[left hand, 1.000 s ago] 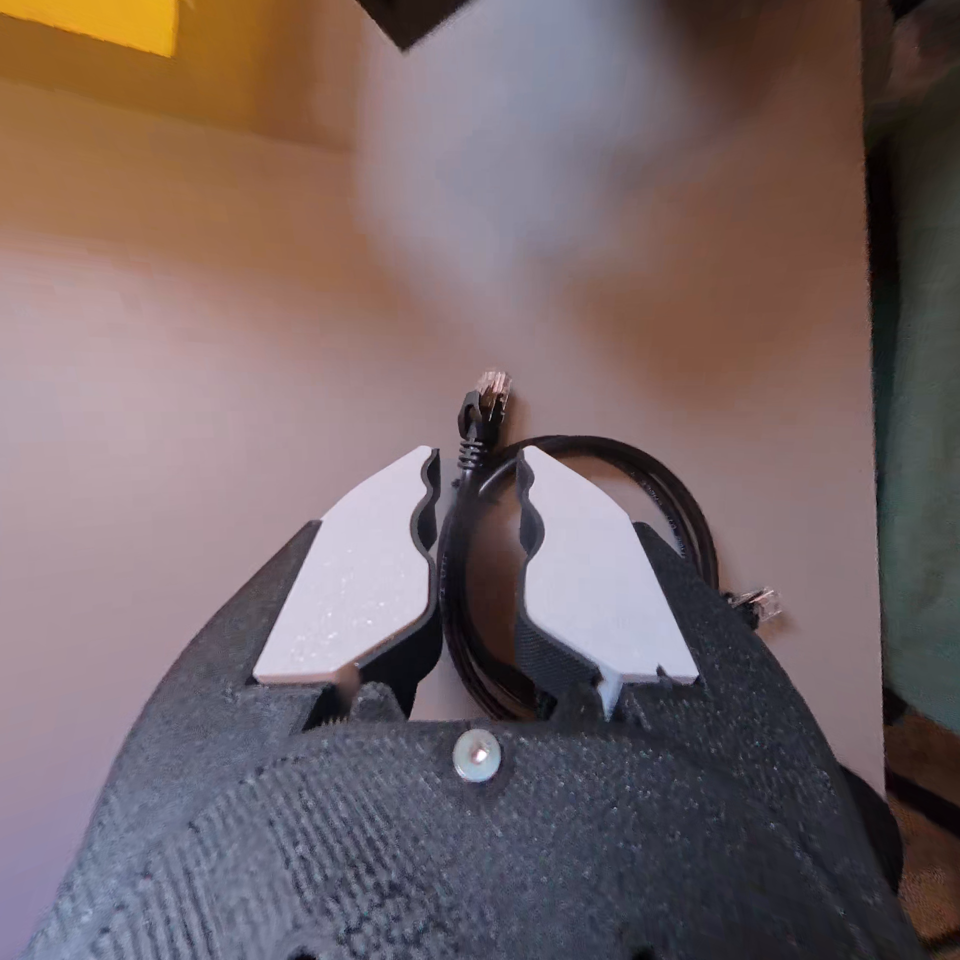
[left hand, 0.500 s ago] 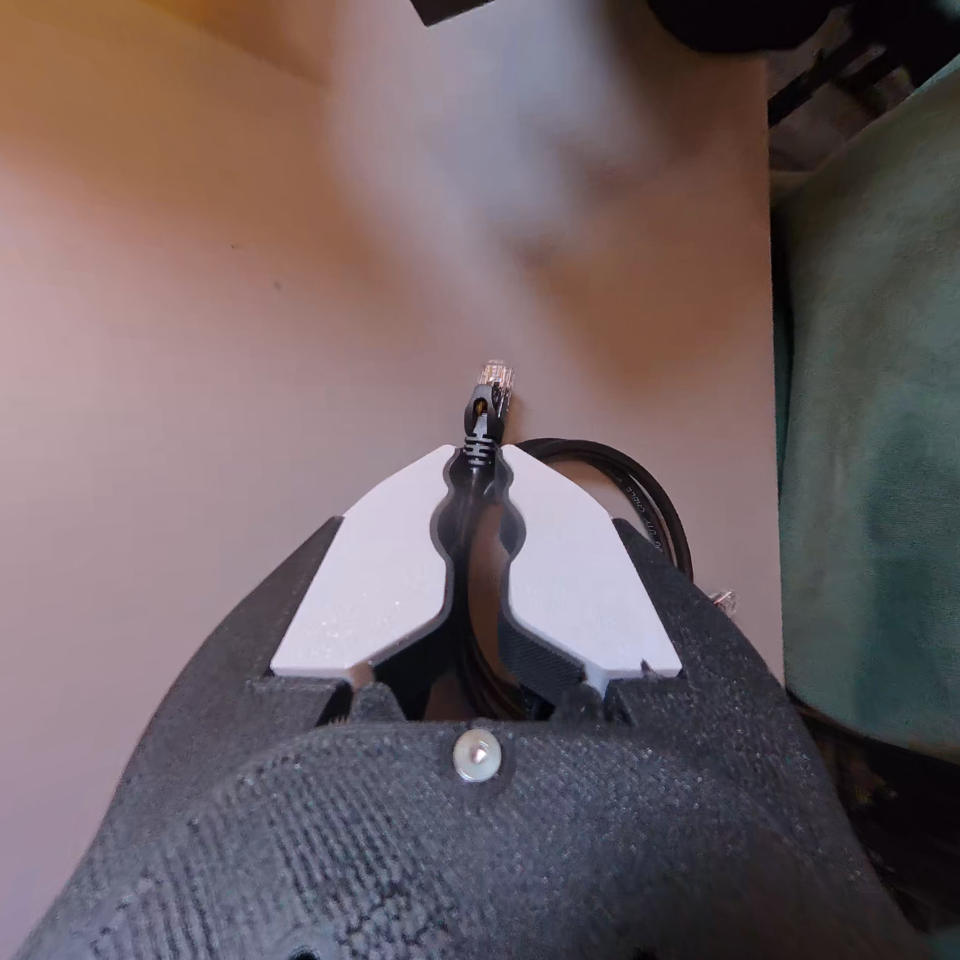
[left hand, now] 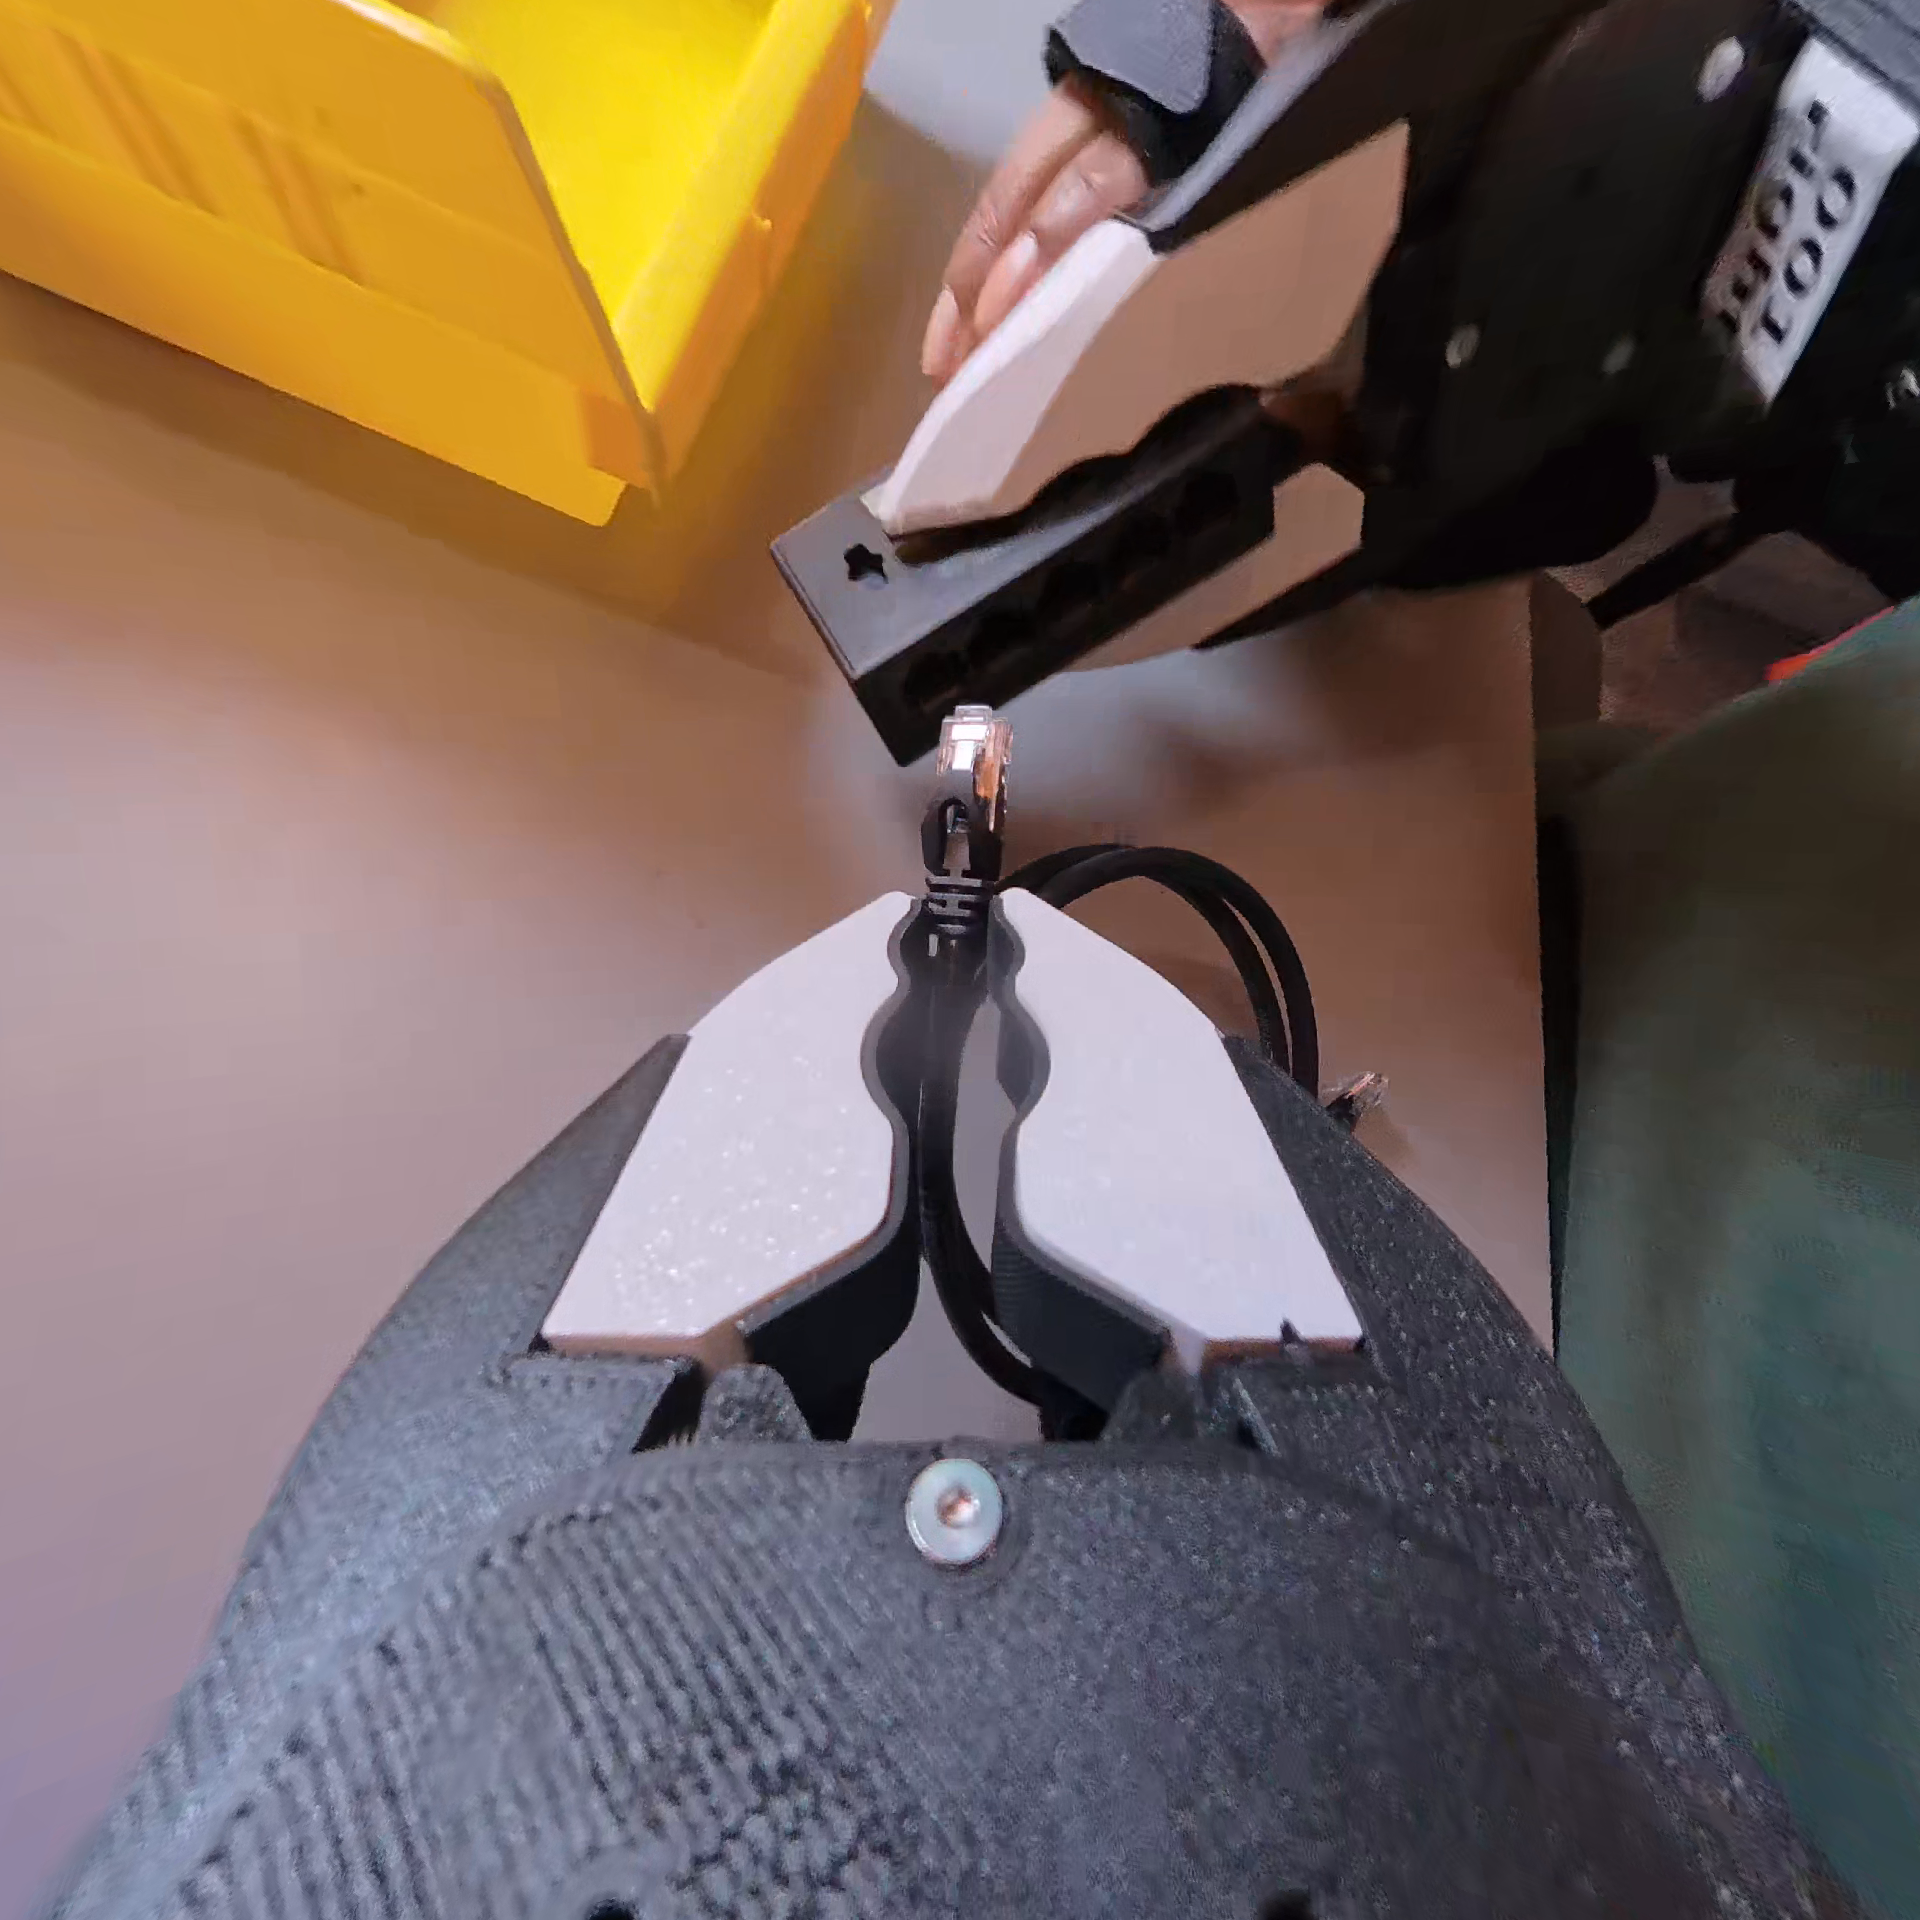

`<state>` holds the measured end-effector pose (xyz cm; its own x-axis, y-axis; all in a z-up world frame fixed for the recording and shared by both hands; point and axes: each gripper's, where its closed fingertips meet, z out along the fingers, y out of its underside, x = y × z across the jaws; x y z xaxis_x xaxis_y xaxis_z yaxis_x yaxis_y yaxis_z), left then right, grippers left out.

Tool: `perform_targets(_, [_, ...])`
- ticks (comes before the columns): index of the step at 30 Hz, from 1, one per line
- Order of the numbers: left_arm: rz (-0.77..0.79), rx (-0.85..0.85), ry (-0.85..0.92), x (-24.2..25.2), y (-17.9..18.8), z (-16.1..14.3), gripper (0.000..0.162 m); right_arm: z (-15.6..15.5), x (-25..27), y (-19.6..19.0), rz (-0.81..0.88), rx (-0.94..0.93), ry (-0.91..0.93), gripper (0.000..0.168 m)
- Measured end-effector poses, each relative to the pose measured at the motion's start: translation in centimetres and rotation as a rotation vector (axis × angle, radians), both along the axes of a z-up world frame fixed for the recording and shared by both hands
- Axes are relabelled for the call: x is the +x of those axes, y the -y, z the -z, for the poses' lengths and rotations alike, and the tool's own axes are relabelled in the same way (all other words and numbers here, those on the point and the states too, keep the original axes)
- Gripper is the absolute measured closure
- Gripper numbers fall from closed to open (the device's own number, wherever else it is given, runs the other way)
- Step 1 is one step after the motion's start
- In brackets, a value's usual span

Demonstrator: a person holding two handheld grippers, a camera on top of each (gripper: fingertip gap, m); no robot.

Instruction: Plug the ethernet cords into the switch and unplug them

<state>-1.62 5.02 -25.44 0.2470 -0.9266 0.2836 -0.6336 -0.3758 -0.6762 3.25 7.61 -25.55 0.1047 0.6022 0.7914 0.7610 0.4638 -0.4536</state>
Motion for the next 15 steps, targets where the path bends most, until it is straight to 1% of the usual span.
perform_targets(8, [-0.055,-0.048,-0.05,0.5,-0.6,1.2,0.151,0.3,-0.3,0.1,0.013,0.168,0.134,0.139])
perform_targets(11, [-0.074,-0.057,-0.086,0.3,-0.6,1.7,0.151,0.6,-0.4,0.2,0.007,0.207,0.184,0.139])
perform_targets(15, [-0.098,-0.056,-0.13,0.2,-1.0,2.0,0.151,0.8,-0.5,-0.1,0.053,0.228,0.225,0.139])
